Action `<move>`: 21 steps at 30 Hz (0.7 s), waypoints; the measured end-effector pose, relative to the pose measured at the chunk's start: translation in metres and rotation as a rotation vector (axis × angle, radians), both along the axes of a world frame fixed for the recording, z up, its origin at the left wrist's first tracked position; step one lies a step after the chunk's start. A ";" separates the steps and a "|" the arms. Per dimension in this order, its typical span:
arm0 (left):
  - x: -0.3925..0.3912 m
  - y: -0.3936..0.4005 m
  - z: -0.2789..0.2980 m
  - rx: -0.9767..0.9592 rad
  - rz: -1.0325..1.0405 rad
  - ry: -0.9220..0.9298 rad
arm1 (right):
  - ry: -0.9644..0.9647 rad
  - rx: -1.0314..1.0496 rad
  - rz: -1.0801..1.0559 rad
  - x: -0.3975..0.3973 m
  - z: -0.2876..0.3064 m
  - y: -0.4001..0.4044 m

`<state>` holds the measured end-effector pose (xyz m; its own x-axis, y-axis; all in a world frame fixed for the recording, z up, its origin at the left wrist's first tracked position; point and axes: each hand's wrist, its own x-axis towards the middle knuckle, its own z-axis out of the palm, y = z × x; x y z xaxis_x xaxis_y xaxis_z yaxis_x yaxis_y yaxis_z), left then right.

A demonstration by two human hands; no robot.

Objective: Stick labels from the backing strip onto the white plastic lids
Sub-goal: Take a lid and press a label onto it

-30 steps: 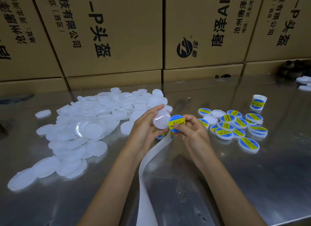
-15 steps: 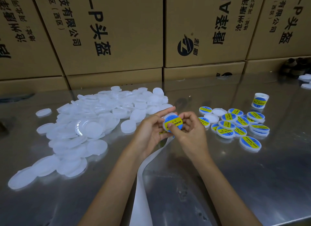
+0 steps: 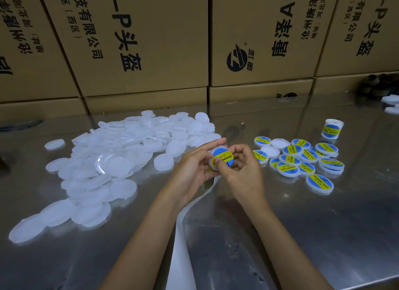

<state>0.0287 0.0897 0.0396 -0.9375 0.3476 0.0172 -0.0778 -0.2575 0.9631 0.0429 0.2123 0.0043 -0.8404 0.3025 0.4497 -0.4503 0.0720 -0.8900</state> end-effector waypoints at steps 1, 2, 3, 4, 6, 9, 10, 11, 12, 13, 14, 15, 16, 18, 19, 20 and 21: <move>0.001 0.000 0.001 -0.004 0.002 0.005 | -0.006 0.021 -0.021 0.001 -0.001 -0.001; 0.001 0.001 0.001 -0.003 0.003 0.007 | -0.009 0.042 -0.046 0.002 -0.001 -0.001; 0.001 0.001 0.002 0.005 0.004 0.004 | -0.008 0.063 -0.079 0.002 -0.001 -0.002; 0.001 0.001 0.002 0.023 0.003 -0.004 | 0.000 0.092 -0.118 0.003 -0.001 -0.002; 0.000 0.000 0.002 0.075 -0.008 -0.027 | 0.026 0.155 -0.179 0.005 -0.001 -0.003; -0.001 -0.001 0.001 0.142 -0.022 -0.060 | 0.014 0.174 -0.187 0.006 -0.001 -0.002; -0.002 -0.002 0.001 0.170 -0.027 -0.071 | -0.012 0.161 -0.184 0.006 0.000 -0.001; -0.002 -0.002 0.000 0.208 -0.037 -0.084 | -0.036 0.150 -0.183 0.006 0.001 0.001; -0.002 -0.003 0.001 0.250 -0.053 -0.095 | -0.051 0.148 -0.183 0.006 0.002 0.001; -0.002 -0.003 0.001 0.285 -0.071 -0.104 | -0.058 0.154 -0.179 0.006 0.002 0.001; -0.001 -0.003 0.002 0.304 -0.087 -0.110 | -0.063 0.161 -0.173 0.007 0.002 0.000; -0.001 -0.002 0.002 0.306 -0.098 -0.116 | -0.072 0.168 -0.166 0.007 0.002 0.000; 0.000 -0.001 0.002 0.300 -0.107 -0.120 | -0.084 0.178 -0.164 0.007 0.002 -0.001; 0.000 0.000 0.002 0.276 -0.115 -0.122 | -0.099 0.209 -0.174 0.007 0.002 0.000; 0.000 0.000 0.002 0.260 -0.116 -0.119 | -0.094 0.221 -0.178 0.007 0.002 0.000; 0.000 -0.001 0.003 0.244 -0.118 -0.115 | -0.082 0.232 -0.181 0.007 0.001 0.001; 0.000 -0.001 0.003 0.232 -0.122 -0.110 | -0.067 0.244 -0.182 0.007 0.001 0.002</move>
